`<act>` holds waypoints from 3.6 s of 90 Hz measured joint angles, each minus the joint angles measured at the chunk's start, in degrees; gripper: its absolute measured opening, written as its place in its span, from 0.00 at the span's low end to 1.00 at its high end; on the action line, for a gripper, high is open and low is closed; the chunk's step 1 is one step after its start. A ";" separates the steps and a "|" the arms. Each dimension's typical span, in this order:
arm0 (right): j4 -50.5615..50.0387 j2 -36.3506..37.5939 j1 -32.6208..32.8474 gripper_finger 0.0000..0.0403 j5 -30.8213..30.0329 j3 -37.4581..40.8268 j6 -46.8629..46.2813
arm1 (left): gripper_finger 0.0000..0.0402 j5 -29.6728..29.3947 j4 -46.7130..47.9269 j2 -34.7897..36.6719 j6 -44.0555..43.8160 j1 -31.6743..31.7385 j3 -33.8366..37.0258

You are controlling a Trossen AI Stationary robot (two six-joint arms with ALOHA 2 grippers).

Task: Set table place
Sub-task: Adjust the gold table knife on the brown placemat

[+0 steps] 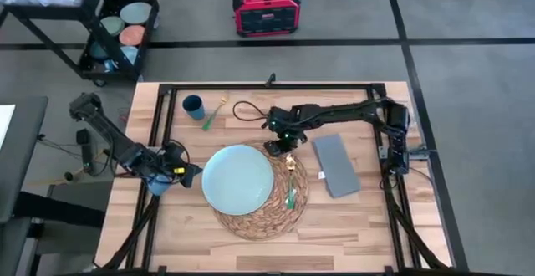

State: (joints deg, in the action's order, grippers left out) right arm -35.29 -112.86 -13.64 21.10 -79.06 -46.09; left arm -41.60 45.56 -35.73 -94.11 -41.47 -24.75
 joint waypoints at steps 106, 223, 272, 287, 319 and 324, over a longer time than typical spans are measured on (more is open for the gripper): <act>-1.31 -2.77 -1.25 0.27 -0.61 -0.05 -1.06 | 0.30 -0.72 0.20 0.00 1.53 0.00 0.00; -24.82 0.32 14.34 0.00 -5.47 -14.45 -14.32 | 0.30 -2.83 0.50 -0.01 5.69 0.01 0.00; -20.83 0.31 18.03 0.01 -9.18 -14.45 -13.86 | 0.30 -2.84 0.36 0.00 6.43 0.00 0.00; -21.05 0.05 18.25 0.09 -10.00 -14.42 -12.04 | 0.30 -2.82 0.09 0.00 6.69 0.00 0.00; -21.59 -1.05 18.96 0.24 -12.35 -8.40 -14.85 | 0.30 -2.80 0.06 0.00 6.69 0.00 0.00; -19.75 -0.81 18.96 0.24 -12.33 -7.45 -15.00 | 0.30 -2.80 0.08 0.00 6.69 0.00 0.00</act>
State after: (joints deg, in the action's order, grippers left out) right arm -55.05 -113.68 5.32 8.77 -86.51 -61.09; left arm -44.40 45.65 -35.73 -87.42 -41.47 -24.75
